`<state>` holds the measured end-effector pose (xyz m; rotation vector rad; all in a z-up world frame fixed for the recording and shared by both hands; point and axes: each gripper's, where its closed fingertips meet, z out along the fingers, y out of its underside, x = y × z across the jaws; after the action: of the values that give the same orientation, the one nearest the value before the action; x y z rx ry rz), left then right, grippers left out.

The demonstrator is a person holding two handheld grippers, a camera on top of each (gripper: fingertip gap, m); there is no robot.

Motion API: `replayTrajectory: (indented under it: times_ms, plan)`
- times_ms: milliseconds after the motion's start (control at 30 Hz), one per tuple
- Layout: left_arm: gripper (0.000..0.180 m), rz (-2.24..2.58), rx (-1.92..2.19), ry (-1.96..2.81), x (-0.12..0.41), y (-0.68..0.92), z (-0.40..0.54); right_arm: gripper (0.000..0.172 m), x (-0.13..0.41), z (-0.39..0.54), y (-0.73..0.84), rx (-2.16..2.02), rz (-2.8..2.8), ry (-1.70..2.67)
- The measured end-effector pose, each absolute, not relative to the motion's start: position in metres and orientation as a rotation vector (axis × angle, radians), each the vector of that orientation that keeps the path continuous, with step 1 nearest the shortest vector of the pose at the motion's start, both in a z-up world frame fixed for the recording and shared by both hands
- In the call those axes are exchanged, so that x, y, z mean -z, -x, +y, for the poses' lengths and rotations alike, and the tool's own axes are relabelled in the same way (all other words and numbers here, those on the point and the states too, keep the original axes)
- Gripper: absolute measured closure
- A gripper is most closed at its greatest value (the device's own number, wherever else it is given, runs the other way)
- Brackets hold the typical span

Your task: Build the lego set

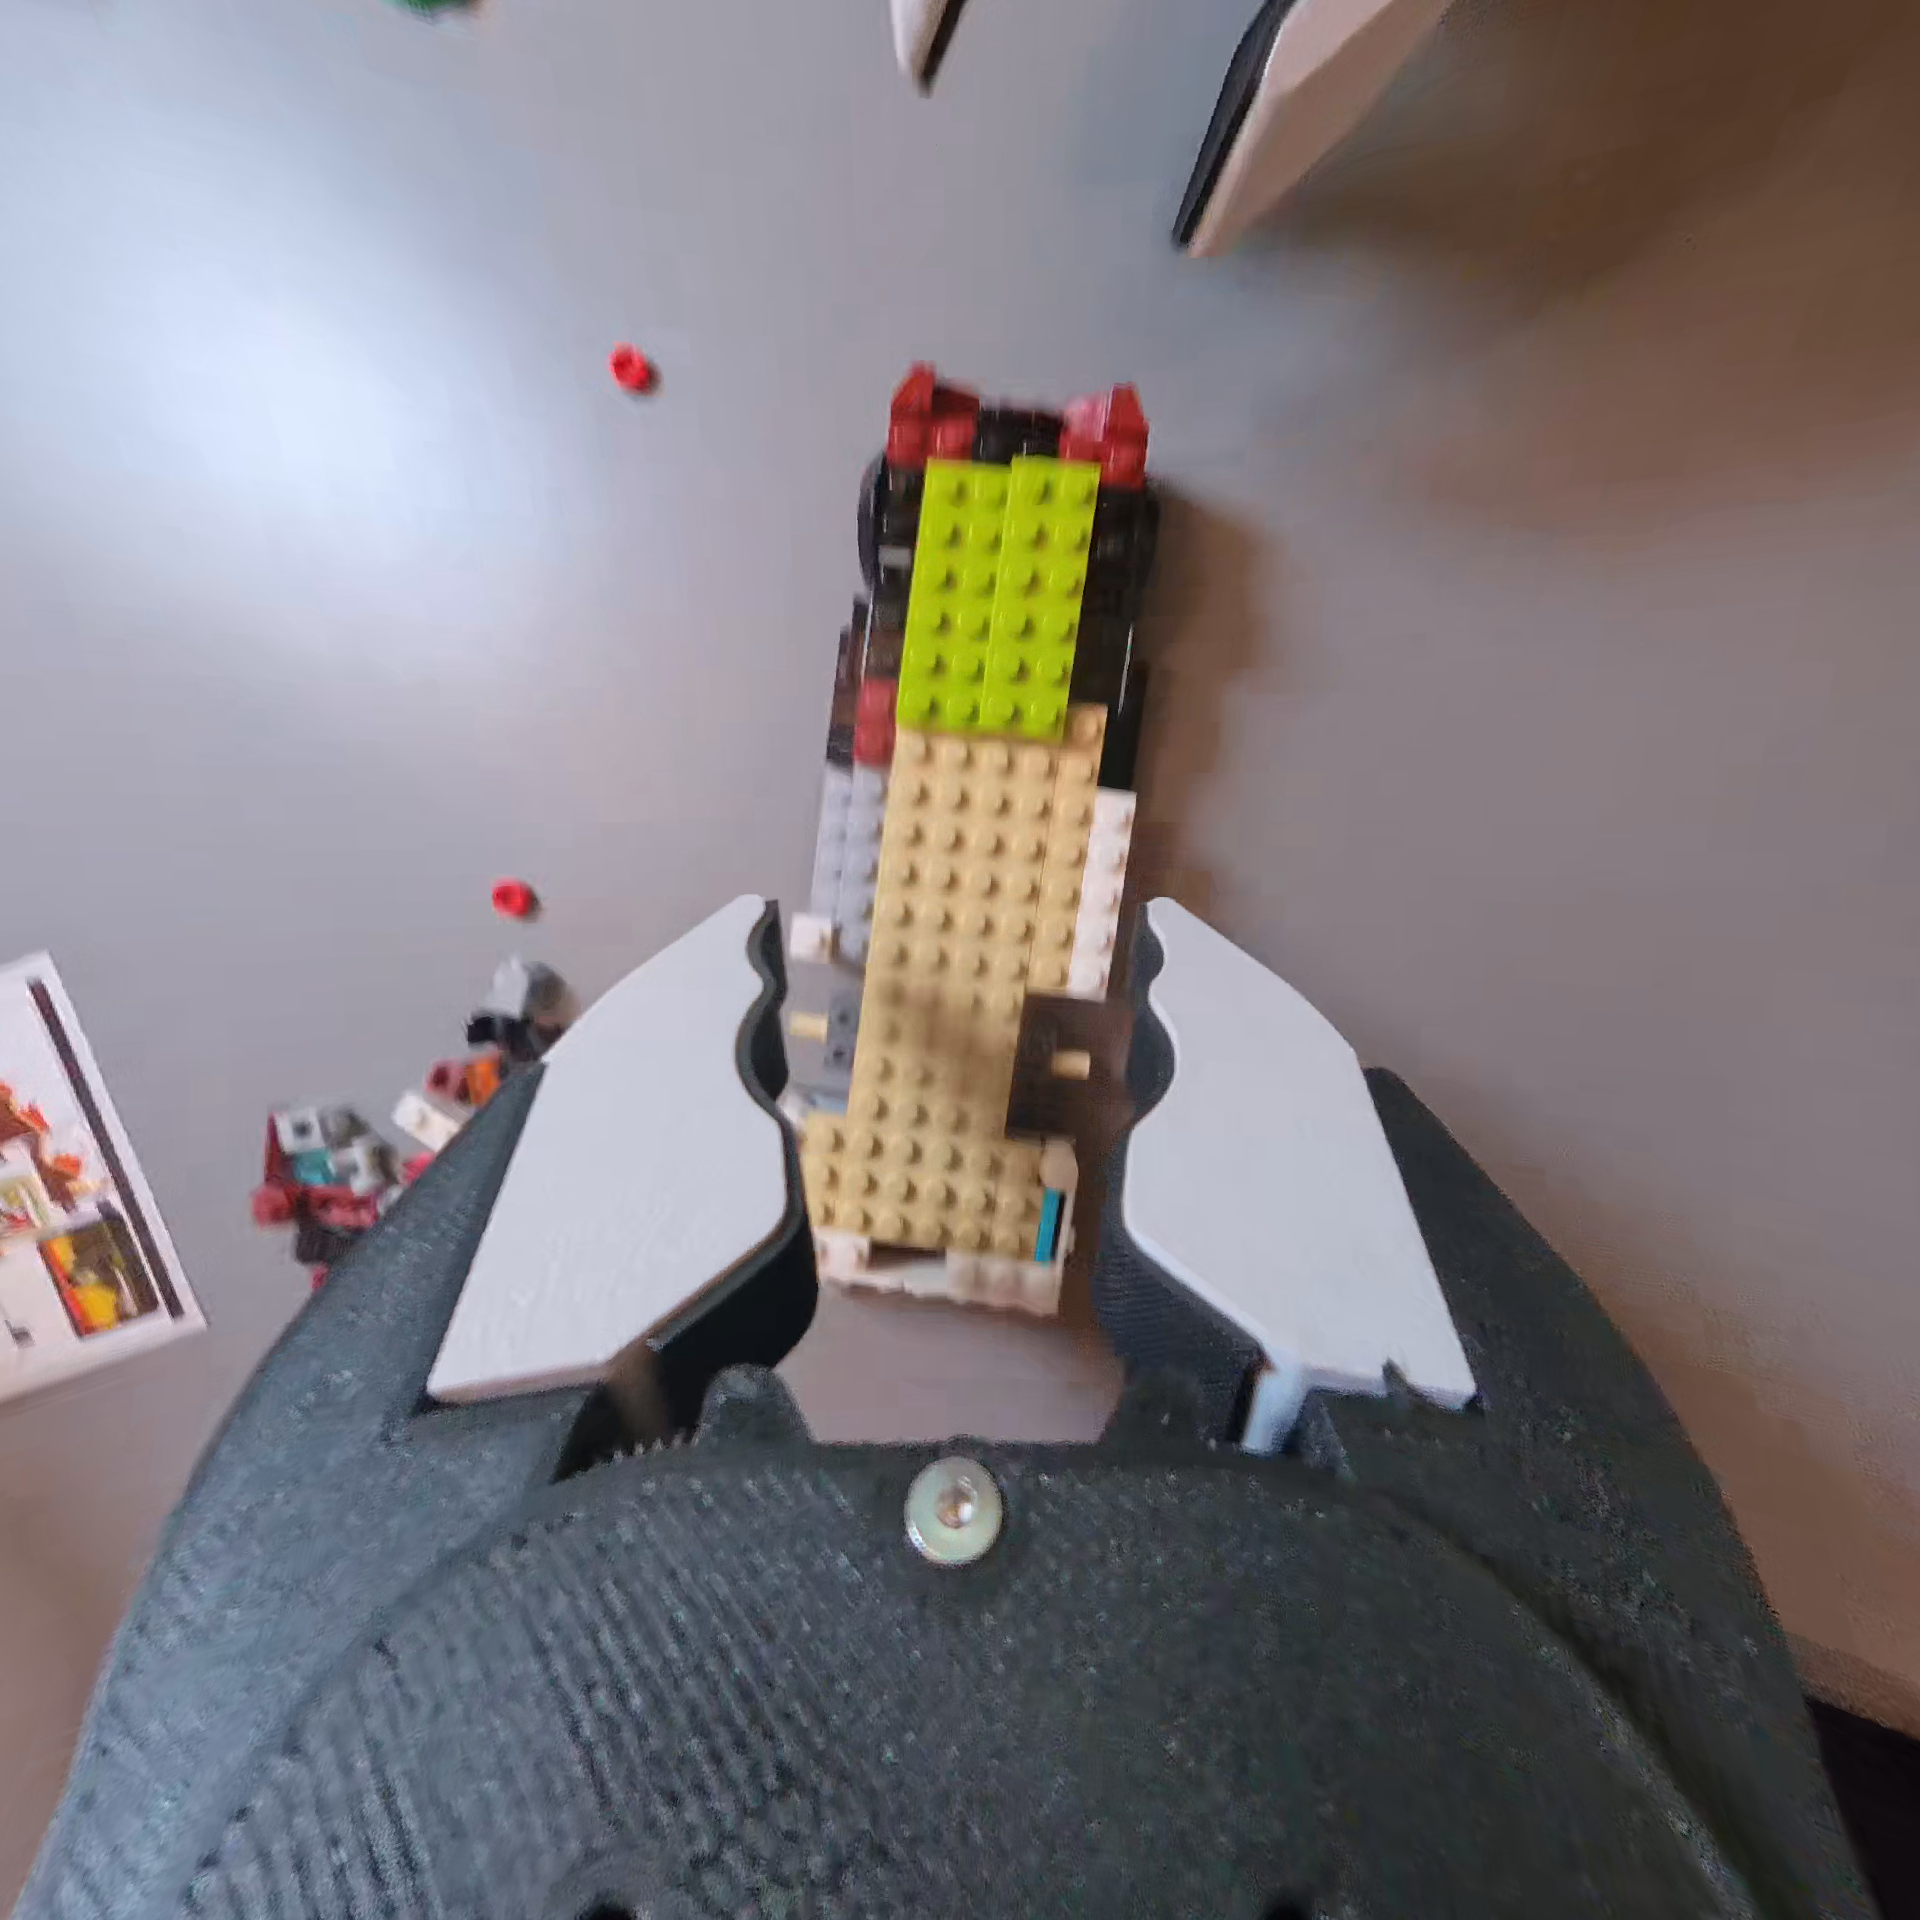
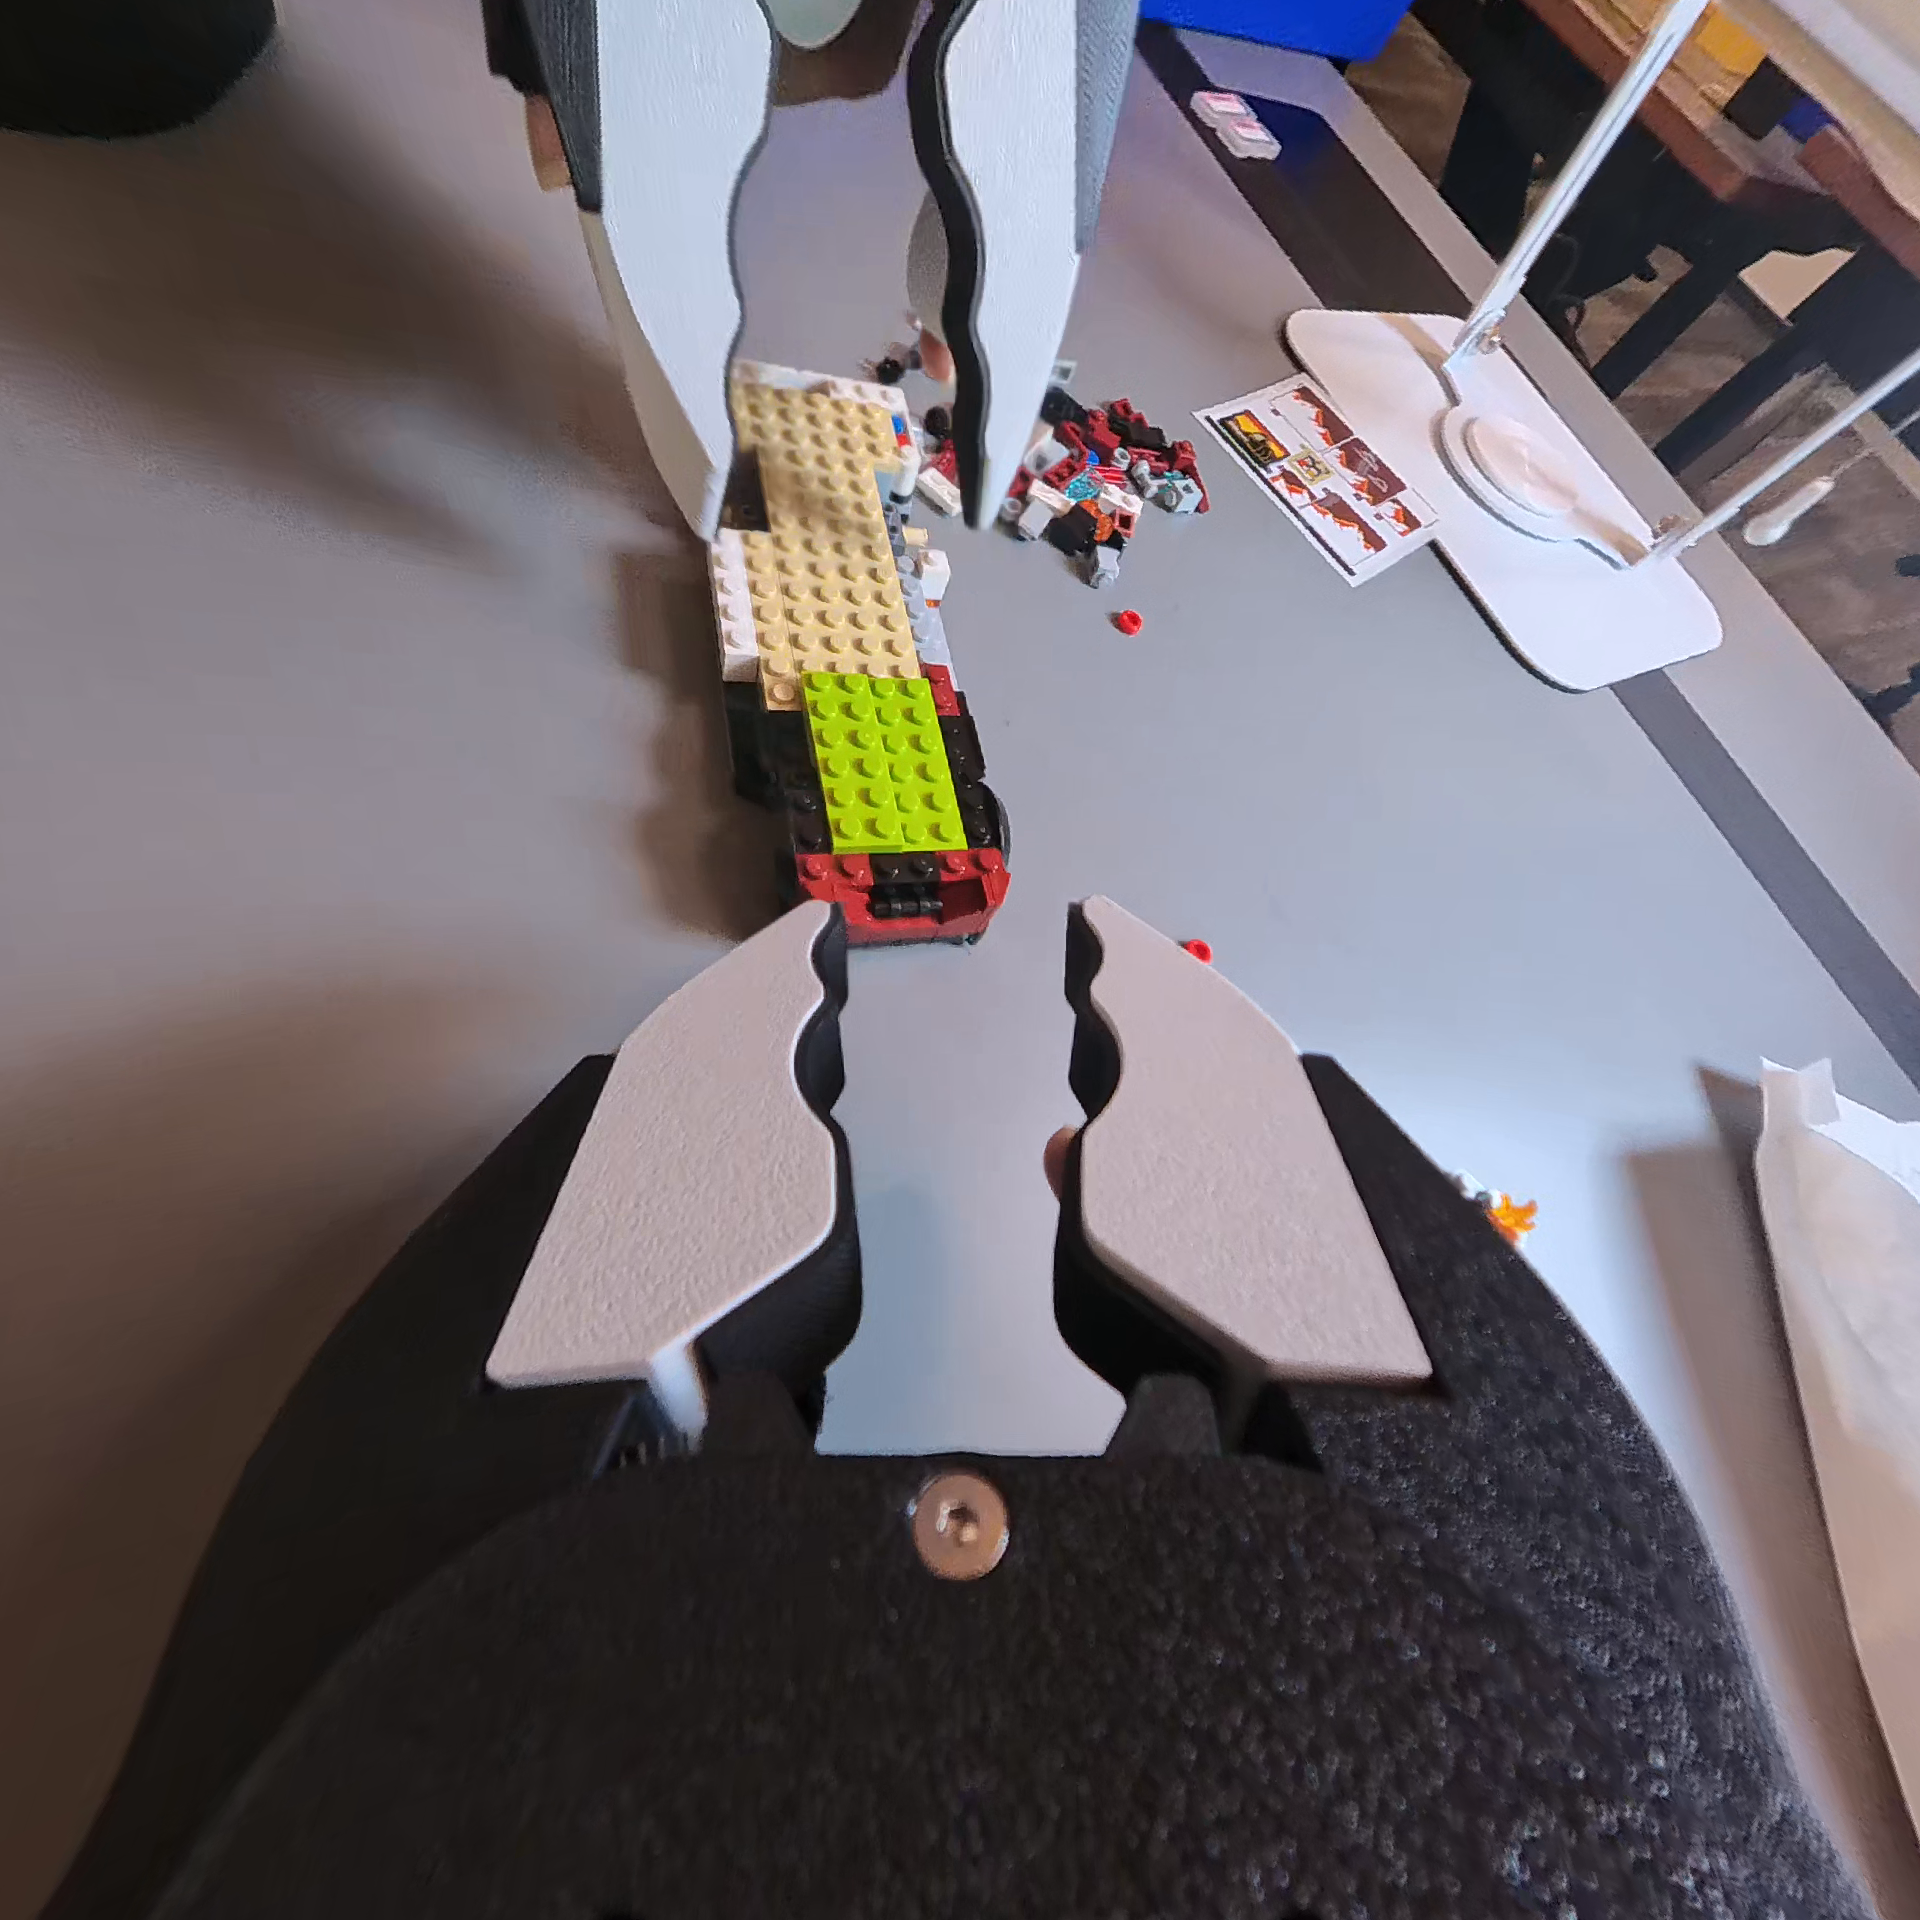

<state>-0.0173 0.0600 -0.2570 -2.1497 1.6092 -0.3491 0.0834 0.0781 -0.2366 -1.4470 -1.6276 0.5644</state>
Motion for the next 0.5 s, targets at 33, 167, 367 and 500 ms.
replayTrajectory:
  times_ms: [33,167,367,500]
  plan:
    - [0.111,1.588,0.349,2.183,0.261,0.029,0.056,0.13,0.238,0.078,-0.08,-0.569,-1.64,1.45]
    - [0.099,1.494,0.349,2.236,0.275,0.061,0.047,0.122,0.246,0.078,-0.064,-0.573,-1.703,1.471]
    - [0.092,1.462,0.321,2.193,0.279,0.074,0.052,0.099,0.273,0.078,-0.044,-0.567,-1.855,1.575]
    - [0.088,1.524,0.354,2.189,0.285,0.072,0.051,0.101,0.283,0.079,-0.038,-0.556,-1.931,1.601]
